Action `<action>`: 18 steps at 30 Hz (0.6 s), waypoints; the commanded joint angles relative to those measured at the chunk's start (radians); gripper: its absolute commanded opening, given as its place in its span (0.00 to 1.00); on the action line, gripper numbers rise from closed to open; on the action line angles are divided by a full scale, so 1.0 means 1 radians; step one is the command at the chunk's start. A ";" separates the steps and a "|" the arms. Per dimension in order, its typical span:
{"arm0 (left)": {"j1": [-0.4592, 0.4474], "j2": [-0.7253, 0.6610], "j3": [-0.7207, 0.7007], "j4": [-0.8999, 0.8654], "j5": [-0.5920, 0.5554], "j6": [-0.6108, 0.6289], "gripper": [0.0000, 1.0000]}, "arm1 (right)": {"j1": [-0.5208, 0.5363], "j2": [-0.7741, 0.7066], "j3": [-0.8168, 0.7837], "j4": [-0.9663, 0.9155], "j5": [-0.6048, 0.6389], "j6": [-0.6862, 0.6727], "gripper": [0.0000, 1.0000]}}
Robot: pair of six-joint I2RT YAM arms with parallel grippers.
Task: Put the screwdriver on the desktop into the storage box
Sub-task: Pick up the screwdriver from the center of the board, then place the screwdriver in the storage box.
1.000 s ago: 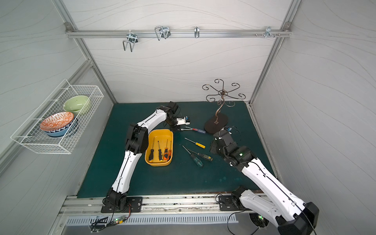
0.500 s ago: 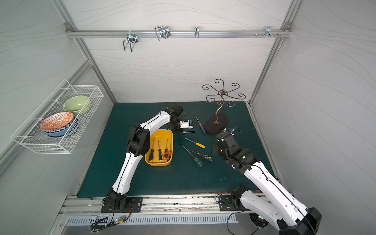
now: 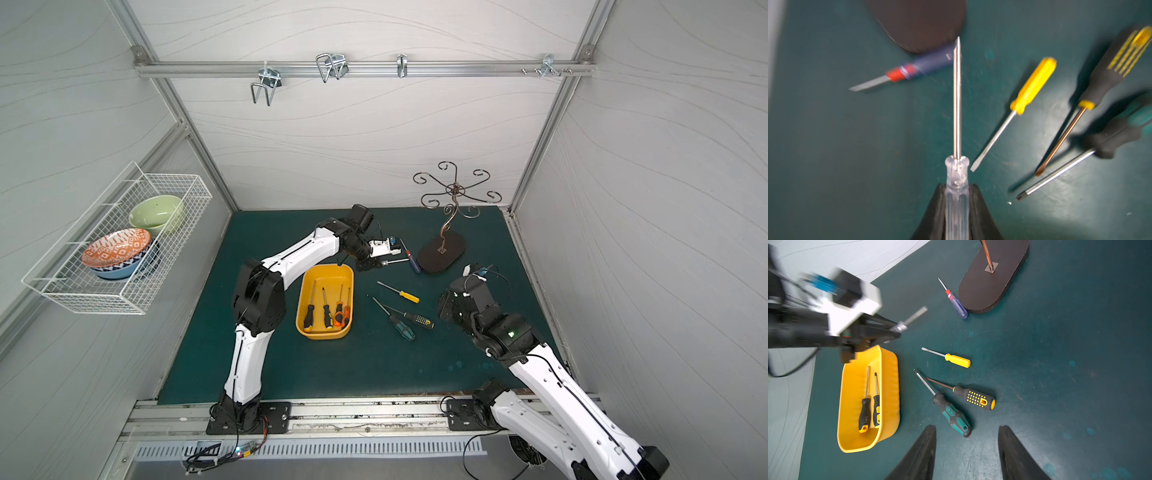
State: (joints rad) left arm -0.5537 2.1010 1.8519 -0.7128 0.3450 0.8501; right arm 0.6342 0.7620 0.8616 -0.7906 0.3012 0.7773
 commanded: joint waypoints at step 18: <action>-0.012 -0.720 -0.722 0.027 -0.339 -1.353 0.00 | -0.006 0.052 0.014 0.049 -0.019 -0.040 0.51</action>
State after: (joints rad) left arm -0.5606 1.4273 1.1896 -0.5720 0.1043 -0.2424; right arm 0.6342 0.8043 0.8616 -0.7666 0.2916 0.7513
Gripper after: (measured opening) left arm 0.191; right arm 0.514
